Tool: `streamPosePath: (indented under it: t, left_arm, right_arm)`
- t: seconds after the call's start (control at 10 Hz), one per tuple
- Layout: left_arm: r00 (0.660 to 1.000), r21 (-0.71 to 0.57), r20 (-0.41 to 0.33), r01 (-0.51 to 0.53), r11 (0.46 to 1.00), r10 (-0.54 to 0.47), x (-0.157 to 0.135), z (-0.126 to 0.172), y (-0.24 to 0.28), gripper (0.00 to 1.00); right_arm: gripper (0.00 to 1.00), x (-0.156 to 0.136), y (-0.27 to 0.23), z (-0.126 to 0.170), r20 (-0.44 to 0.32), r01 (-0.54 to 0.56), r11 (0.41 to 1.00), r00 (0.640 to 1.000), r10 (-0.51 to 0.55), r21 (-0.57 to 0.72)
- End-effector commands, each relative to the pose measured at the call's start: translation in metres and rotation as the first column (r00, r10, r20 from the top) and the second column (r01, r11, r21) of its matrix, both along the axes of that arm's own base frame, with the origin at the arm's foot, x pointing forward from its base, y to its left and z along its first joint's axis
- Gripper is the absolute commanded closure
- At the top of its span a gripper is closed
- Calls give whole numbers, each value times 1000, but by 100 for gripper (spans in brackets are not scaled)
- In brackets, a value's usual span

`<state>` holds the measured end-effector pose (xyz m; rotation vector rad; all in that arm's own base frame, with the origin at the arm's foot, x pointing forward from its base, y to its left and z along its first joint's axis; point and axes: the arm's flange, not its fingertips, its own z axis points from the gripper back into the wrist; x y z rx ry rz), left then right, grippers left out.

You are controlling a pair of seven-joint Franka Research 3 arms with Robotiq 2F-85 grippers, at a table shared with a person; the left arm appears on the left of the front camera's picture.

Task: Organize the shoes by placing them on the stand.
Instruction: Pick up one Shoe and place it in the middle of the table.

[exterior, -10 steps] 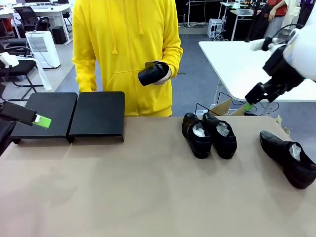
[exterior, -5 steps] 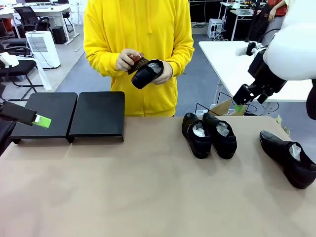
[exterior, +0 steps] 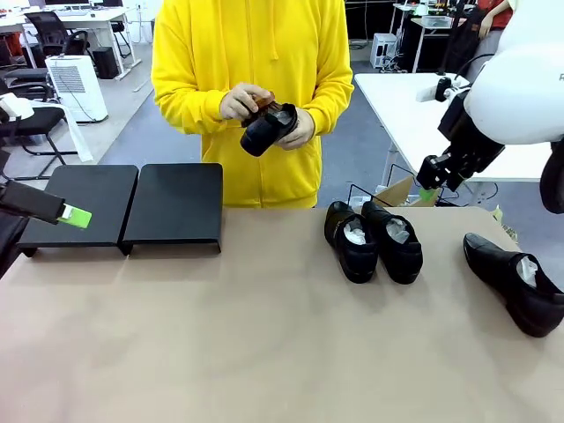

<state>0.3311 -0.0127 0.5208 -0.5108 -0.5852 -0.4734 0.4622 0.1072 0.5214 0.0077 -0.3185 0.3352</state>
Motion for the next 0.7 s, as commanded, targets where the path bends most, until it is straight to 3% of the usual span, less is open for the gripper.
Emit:
streamPosePath:
  t: [0.0,0.2,0.6]
  left_arm:
    - [1000,-14,8,20,1000,-20,0,1,2,0]
    - [1000,-14,8,20,1000,-20,0,1,2,0]
    - [1000,-14,8,20,1000,-20,0,1,2,0]
  right_arm:
    - [36,3,2,4,12,37,999,999,-36,-4]
    - [36,7,19,-8,28,36,999,999,-37,35]
    - [36,36,67,-61,47,62,994,997,-67,91]
